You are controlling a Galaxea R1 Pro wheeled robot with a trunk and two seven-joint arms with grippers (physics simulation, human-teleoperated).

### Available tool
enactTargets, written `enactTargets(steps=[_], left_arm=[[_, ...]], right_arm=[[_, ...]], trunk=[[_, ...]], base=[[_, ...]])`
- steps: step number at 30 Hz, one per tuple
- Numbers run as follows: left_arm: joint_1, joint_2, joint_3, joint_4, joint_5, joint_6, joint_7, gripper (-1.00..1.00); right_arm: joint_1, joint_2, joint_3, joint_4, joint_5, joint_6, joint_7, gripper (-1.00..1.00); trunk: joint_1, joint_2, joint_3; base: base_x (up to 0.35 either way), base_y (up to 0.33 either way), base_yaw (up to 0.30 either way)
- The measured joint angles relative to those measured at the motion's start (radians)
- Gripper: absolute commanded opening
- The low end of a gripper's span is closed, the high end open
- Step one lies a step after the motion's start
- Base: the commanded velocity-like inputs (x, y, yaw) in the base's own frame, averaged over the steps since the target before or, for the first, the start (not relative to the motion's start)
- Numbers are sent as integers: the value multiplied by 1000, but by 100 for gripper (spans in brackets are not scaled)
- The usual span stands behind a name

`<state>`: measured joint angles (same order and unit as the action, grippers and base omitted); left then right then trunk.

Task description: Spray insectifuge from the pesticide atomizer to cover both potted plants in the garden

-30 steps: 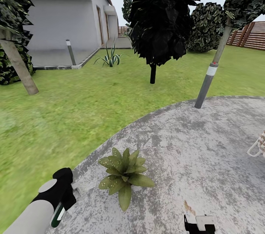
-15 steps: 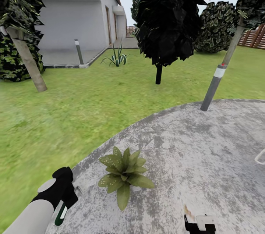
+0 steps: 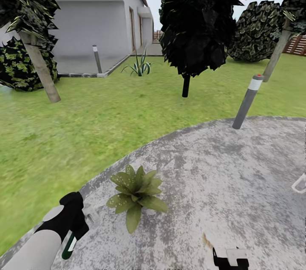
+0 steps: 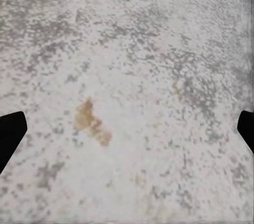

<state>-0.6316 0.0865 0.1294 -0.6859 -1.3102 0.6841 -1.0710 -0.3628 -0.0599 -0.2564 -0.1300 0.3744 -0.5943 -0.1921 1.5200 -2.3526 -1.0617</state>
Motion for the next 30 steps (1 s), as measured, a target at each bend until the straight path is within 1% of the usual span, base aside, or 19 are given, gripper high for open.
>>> enactTargets(steps=[7,11,15,16,19,21,26,30], left_arm=[[-11,-5,-1,-2,0,4,-1,-100],[-13,-12,-5,-5,0,6,-3,-100],[-14,-21,-8,-39,0,8,-7,-100],[-14,-22,-9,-45,0,8,-8,-100],[-13,-38,-10,-50,-6,8,-9,-100],[-11,-40,-10,-50,-9,6,-9,-100],[-1,-41,-9,-49,-10,0,-9,-100],[0,-41,-9,-47,-10,-1,-9,-100]], right_arm=[[0,0,0,1,0,0,0,100],[0,0,0,1,0,0,0,100],[0,0,0,1,0,0,0,100],[0,0,0,1,0,0,0,100],[0,0,1,1,1,0,0,100],[0,0,1,2,0,0,0,100],[0,0,0,1,0,0,0,100],[0,0,0,1,0,0,0,100]], trunk=[[0,0,0],[0,0,0],[0,0,0],[0,0,0],[0,0,0],[-1,0,0],[-1,0,0],[0,0,0]], base=[[-19,-13,33],[-1,-1,228],[5,-23,272],[77,-181,277],[120,-228,277],[164,-240,206],[174,-232,28],[14,-258,1]])
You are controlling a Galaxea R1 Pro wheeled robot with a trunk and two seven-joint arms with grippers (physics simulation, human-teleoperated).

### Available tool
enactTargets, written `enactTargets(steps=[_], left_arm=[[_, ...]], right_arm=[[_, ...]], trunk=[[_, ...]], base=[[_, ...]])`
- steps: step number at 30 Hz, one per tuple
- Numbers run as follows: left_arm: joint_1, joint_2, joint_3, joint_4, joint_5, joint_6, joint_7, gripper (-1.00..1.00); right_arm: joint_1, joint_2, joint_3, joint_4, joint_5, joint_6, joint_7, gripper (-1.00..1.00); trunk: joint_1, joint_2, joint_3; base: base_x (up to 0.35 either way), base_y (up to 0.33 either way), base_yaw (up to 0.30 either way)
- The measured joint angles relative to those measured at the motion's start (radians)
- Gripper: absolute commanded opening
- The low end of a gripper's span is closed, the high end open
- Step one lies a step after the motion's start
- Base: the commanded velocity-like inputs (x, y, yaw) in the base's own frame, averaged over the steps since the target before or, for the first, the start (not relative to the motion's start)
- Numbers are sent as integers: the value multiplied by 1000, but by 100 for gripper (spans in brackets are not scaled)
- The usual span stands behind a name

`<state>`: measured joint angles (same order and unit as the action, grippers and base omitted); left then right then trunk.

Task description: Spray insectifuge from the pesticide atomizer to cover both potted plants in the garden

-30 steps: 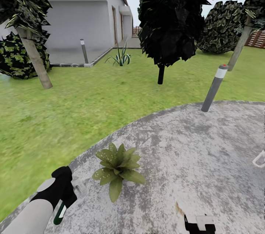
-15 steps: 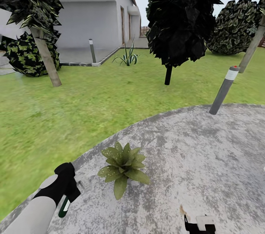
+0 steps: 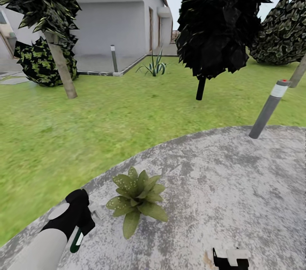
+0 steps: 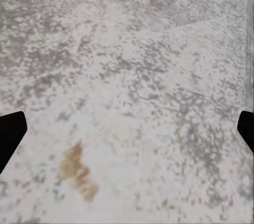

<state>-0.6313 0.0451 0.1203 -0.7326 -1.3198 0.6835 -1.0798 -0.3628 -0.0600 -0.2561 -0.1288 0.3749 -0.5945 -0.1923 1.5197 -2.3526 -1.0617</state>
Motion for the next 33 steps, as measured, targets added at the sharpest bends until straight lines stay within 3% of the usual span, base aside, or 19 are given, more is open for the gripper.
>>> enactTargets(steps=[15,33], left_arm=[[-10,-2,-1,-3,1,10,-2,-100],[-11,0,-3,-4,-1,9,0,-100]], right_arm=[[0,2,1,0,1,0,0,100],[0,2,1,0,1,0,0,100]], trunk=[[0,0,0],[0,0,0]], base=[[-45,-58,6],[127,-192,260]])
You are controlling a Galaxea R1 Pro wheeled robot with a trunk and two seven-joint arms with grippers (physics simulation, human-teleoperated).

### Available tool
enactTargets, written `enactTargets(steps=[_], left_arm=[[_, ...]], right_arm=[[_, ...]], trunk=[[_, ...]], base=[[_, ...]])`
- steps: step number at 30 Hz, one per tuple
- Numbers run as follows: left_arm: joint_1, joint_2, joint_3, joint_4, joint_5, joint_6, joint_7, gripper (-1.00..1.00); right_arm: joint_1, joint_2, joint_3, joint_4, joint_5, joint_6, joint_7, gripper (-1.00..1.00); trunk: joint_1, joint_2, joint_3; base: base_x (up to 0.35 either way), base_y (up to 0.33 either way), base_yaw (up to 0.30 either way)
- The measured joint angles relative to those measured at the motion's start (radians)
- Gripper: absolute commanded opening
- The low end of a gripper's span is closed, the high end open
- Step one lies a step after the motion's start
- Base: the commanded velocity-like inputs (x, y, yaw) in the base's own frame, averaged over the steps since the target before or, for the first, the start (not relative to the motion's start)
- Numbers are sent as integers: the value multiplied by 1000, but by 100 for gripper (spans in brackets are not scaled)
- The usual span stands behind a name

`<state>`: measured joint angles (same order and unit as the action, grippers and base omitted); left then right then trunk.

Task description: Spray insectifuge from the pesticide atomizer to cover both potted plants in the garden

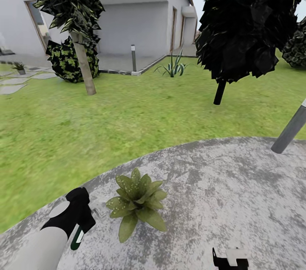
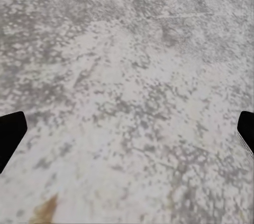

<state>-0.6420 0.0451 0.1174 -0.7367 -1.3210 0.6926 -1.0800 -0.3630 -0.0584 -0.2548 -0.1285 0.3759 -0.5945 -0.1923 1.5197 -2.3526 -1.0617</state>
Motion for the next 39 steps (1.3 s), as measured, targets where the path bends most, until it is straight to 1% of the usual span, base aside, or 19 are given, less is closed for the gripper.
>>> enactTargets(steps=[4,11,17,23,26,31,36,38,39], left_arm=[[1,0,0,0,0,0,0,-100],[7,0,0,1,-2,0,0,-100],[1,-1,0,0,1,1,0,-100],[0,-2,1,0,1,0,0,-100],[2,-8,1,0,1,-1,1,-100],[2,-12,1,0,0,-1,2,-100],[-1,-15,0,0,0,1,1,-100],[-2,-21,-1,0,0,2,1,-100],[-3,-28,-3,-1,0,3,1,-100]], right_arm=[[0,0,-1,0,0,0,0,100],[0,0,0,0,-1,0,0,100],[0,0,0,0,0,0,0,100],[0,0,0,0,0,0,0,100],[0,0,-1,0,-1,0,0,100],[0,-2,-2,0,-1,0,0,100],[0,-2,-2,0,-1,0,0,100],[0,-2,-2,0,-1,0,0,100],[0,-2,-1,0,-1,0,0,100]], trunk=[[0,0,0],[0,0,0],[0,0,0],[0,0,0],[0,0,0],[0,0,0],[0,0,0],[0,0,0],[0,0,0]], base=[[21,-203,85],[2,-8,18],[11,-16,237],[125,-214,276],[30,-266,158],[-102,-238,15],[-17,-34,10],[-2,-4,154],[-1,-2,214]])
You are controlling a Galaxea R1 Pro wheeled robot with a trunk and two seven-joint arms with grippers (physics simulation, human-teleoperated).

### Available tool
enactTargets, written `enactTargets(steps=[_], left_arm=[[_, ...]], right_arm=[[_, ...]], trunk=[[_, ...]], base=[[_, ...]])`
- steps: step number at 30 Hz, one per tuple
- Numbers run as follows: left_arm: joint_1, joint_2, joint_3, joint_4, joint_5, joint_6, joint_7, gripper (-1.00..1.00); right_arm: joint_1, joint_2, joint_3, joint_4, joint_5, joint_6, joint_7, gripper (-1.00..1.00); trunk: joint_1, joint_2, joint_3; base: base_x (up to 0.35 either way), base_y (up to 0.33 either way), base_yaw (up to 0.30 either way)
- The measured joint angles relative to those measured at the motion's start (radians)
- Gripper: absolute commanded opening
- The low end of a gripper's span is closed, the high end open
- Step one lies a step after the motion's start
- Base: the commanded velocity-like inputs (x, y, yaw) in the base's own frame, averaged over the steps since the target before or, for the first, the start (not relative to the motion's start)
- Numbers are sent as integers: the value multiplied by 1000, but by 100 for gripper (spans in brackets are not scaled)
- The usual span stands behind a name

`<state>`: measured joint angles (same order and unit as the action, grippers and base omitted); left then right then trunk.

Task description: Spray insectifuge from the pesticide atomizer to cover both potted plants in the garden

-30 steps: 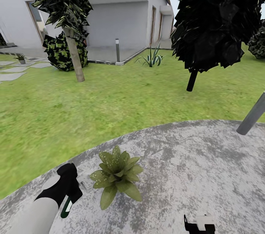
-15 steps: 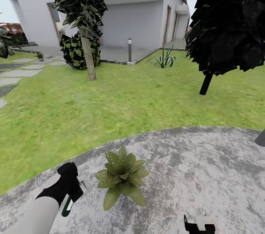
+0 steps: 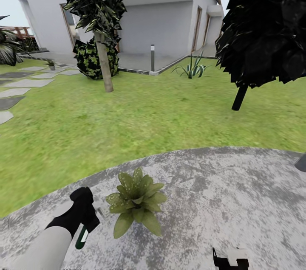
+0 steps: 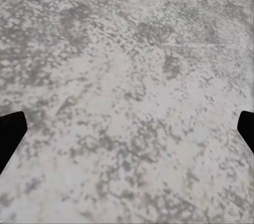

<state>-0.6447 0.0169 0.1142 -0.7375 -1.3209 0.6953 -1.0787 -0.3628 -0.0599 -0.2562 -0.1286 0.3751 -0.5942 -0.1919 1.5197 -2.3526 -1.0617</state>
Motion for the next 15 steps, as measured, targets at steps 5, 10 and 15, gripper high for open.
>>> enactTargets(steps=[5,10,15], left_arm=[[-21,-51,-7,-11,-5,0,-1,-100],[-27,-44,-9,-12,-10,-2,-1,-100],[-26,-33,-11,-4,-7,-3,-5,-100]], right_arm=[[0,0,0,0,0,0,0,100],[0,0,0,0,1,-1,0,100],[0,-4,0,0,1,-2,-1,100]], trunk=[[0,0,0],[0,0,0],[0,0,0]], base=[[0,0,215],[0,0,34],[0,0,1]])
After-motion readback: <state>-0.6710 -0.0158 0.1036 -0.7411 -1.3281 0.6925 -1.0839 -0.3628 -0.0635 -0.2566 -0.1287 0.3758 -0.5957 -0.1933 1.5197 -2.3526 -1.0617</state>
